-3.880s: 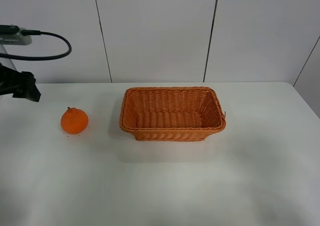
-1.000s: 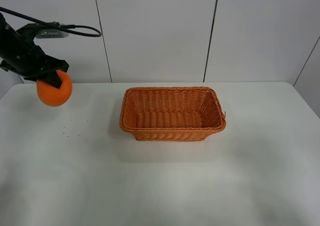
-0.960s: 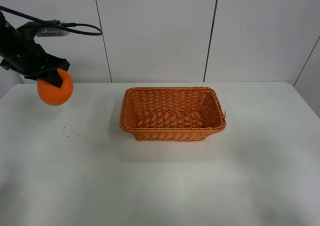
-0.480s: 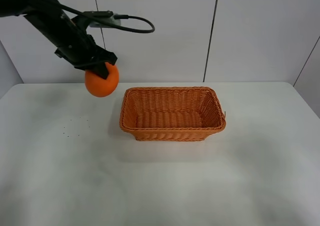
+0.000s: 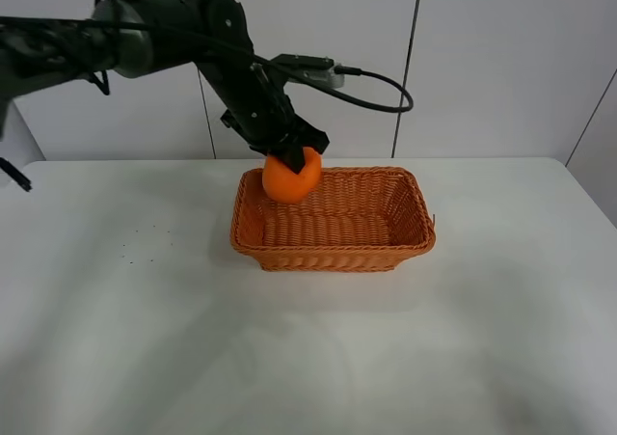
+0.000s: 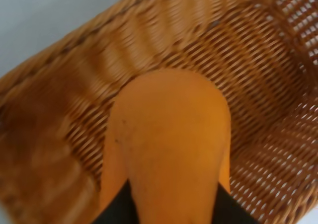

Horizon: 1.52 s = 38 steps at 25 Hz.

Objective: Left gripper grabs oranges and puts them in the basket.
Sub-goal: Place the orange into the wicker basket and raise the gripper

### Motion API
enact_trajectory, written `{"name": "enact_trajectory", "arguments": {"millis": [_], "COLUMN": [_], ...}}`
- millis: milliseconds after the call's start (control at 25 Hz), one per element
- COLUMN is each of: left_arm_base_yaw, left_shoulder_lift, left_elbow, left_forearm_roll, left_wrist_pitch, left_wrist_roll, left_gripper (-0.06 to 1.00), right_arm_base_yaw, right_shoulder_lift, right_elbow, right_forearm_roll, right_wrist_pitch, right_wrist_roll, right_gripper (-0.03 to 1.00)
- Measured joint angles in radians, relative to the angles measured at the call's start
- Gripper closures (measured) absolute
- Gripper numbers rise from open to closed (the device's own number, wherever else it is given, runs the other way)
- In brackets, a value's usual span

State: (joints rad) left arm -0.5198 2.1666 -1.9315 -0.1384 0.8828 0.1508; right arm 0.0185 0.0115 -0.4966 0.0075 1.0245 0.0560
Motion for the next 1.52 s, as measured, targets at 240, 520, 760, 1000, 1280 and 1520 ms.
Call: {"name": "enact_trajectory", "arguments": {"millis": [240,520,760,1000,1280,1520], "left_arm_base_yaw": [-0.018,-0.018,-0.018,-0.018,-0.018,-0.018], "left_shoulder_lift": [0.099,0.143,0.195,0.2,0.2,0.2], "left_elbow": [-0.073,-0.084,-0.085,-0.085,-0.085,-0.085], "left_forearm_roll": [-0.019,-0.073,-0.086,-0.085,-0.085,-0.085], "left_wrist_pitch": [0.004,-0.044,-0.065,-0.122,-0.134,-0.135], "left_wrist_roll": [-0.001,0.021,0.046,0.094,0.119,0.123], "left_gripper": [0.69,0.69,0.69,0.69,0.45,0.19], "right_arm_base_yaw": [0.0,0.0,0.0,0.0,0.0,0.0], "right_shoulder_lift": [0.0,0.0,0.0,0.0,0.0,0.0], "right_elbow": [0.0,0.0,0.0,0.0,0.0,0.0], "right_forearm_roll": [0.0,0.0,0.0,0.0,0.0,0.0], "right_wrist_pitch": [0.0,0.0,0.0,0.0,0.0,0.0], "right_wrist_roll": [0.0,0.0,0.0,0.0,0.0,0.0], "right_gripper": [0.27,0.27,0.27,0.27,0.27,0.27]}}
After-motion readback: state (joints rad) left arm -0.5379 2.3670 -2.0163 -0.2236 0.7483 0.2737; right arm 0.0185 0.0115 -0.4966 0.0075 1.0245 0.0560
